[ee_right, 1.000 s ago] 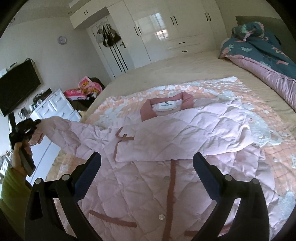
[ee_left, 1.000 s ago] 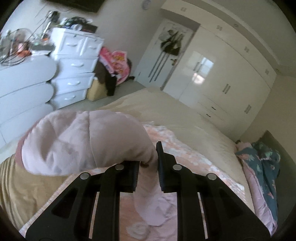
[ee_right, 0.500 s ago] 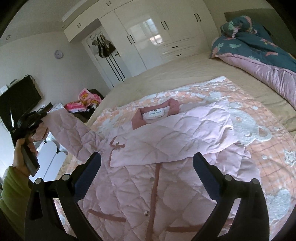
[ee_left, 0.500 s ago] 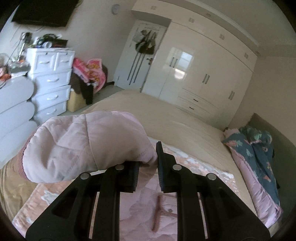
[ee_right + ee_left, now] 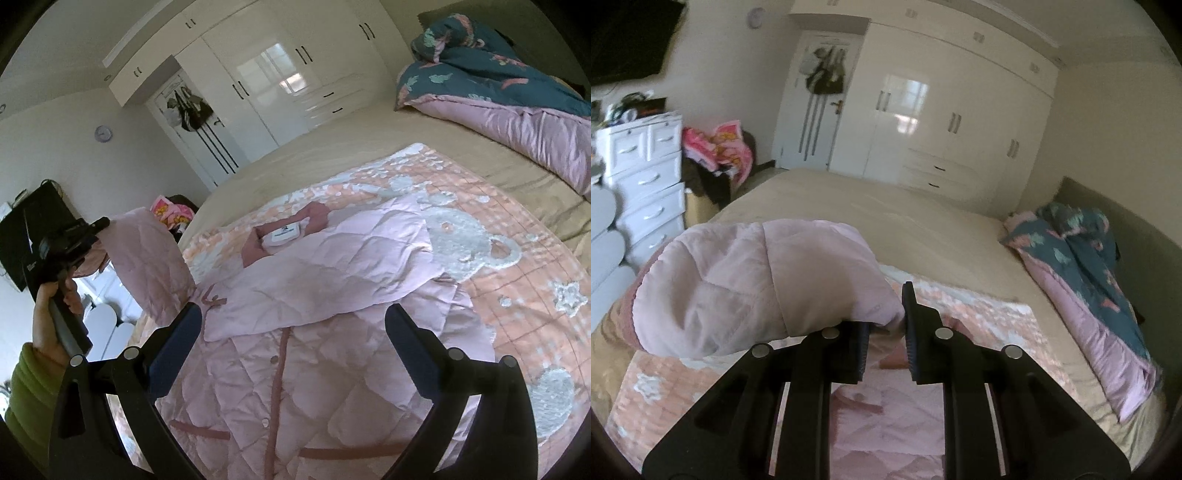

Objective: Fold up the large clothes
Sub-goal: 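Lift the sleeve with the left tool and fold it across the jacket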

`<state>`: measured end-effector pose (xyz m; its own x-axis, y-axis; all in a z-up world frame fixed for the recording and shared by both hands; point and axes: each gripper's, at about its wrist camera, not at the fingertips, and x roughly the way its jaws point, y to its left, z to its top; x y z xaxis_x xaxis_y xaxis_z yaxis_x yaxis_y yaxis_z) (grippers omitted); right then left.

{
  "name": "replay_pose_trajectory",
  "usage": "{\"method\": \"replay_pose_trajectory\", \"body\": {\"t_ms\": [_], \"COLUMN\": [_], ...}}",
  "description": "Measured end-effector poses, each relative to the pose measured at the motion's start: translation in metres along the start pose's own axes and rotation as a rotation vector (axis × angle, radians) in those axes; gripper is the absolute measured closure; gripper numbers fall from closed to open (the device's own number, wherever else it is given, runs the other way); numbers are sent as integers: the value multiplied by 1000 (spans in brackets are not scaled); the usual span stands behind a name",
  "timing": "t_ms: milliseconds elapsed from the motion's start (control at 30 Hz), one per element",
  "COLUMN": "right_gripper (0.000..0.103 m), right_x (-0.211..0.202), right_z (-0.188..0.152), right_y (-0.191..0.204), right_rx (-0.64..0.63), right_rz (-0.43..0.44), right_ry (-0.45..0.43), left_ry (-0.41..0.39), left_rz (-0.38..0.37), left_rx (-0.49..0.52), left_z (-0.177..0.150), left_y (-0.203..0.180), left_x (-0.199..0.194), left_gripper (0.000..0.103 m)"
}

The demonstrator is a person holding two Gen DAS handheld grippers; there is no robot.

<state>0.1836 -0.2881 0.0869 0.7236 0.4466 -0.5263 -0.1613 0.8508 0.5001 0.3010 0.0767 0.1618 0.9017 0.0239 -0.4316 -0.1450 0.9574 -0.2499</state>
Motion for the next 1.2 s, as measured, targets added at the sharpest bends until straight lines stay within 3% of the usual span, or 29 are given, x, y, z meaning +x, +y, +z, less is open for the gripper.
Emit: {"method": "replay_pose_trajectory", "body": {"t_ms": [267, 500, 767, 1000, 1200], "right_gripper": [4, 4, 4, 4, 4], "right_x": [-4, -7, -7, -6, -7], "right_z": [-1, -4, -10, -15, -17], "right_y": [-29, -58, -87, -110, -124], "right_rx": [61, 118, 180, 244, 283], "right_rz": [-17, -50, -85, -102, -108], "right_ry": [-2, -4, 3, 9, 9], "left_ry": [54, 147, 244, 282, 333], "left_rz": [-70, -150, -159, -158, -203], "left_rx": [196, 357, 446, 682, 754], "left_z": [-44, -106, -161, -199, -213], "left_y": [-61, -111, -133, -162, -171], "left_x": [23, 53, 76, 87, 93], "left_gripper": [94, 94, 94, 92, 90]}}
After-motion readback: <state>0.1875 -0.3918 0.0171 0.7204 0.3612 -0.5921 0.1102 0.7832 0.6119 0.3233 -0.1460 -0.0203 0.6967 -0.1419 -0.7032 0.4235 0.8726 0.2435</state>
